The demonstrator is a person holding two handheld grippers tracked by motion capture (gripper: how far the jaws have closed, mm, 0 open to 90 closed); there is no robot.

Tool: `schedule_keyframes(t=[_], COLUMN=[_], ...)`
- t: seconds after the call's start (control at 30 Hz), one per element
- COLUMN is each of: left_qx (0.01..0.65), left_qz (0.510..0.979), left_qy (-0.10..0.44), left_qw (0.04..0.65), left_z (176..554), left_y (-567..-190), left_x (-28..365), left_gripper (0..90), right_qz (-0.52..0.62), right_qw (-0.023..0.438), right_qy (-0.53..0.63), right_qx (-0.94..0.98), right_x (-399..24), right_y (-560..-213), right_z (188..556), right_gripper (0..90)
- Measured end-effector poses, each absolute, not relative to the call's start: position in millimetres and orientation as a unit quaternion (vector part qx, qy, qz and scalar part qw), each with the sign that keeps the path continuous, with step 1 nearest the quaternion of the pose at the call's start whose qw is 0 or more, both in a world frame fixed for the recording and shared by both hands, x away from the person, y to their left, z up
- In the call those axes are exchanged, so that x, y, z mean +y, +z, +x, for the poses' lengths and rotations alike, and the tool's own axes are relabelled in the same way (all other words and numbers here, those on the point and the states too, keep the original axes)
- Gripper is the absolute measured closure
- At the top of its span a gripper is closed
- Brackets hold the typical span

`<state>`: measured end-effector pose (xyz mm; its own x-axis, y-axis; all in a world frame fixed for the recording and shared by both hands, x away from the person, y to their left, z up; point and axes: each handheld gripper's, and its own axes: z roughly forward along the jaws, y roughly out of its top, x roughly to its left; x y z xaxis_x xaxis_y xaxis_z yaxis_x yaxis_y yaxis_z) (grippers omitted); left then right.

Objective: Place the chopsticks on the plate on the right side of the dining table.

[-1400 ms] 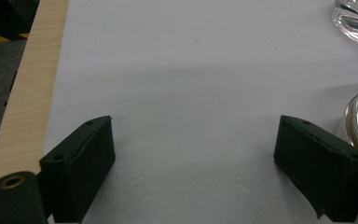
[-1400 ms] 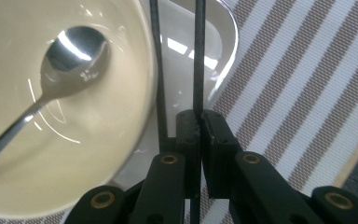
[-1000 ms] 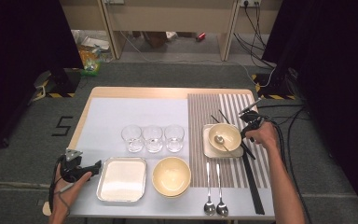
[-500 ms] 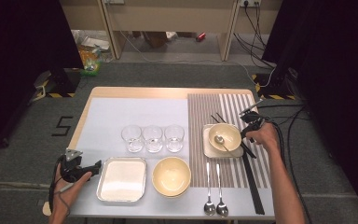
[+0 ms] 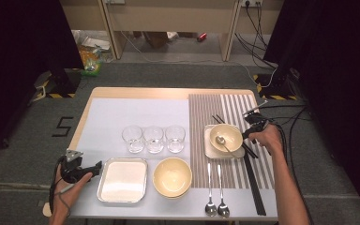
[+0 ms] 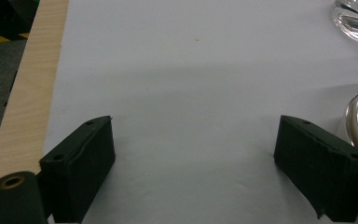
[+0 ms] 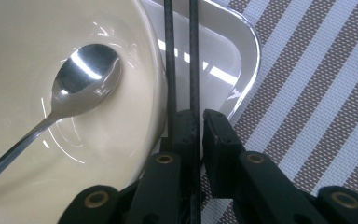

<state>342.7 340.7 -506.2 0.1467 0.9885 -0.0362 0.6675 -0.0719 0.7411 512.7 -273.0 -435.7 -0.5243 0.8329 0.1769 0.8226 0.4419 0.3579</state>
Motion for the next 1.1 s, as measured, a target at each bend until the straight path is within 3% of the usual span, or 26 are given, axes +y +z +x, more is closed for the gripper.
schedule_keyframes(t=[0.43, 1.1], left_qx=[0.602, 0.602], left_qz=[0.688, 0.688], left_qy=[0.252, 0.252], left_qw=[0.317, 0.316], left_z=[342.8, 342.8], left_y=[-506.1, -506.1], left_x=[340.7, 340.8], left_gripper=[11.4, 11.4], right_qz=[0.512, 0.5], right_qw=[0.044, 0.034], right_qy=[0.213, 0.217], right_qx=[0.831, 0.838], right_x=[-289.5, -278.4], right_y=[-427.9, -442.7], right_z=[508.3, 519.3], right_gripper=[76.4, 72.9])
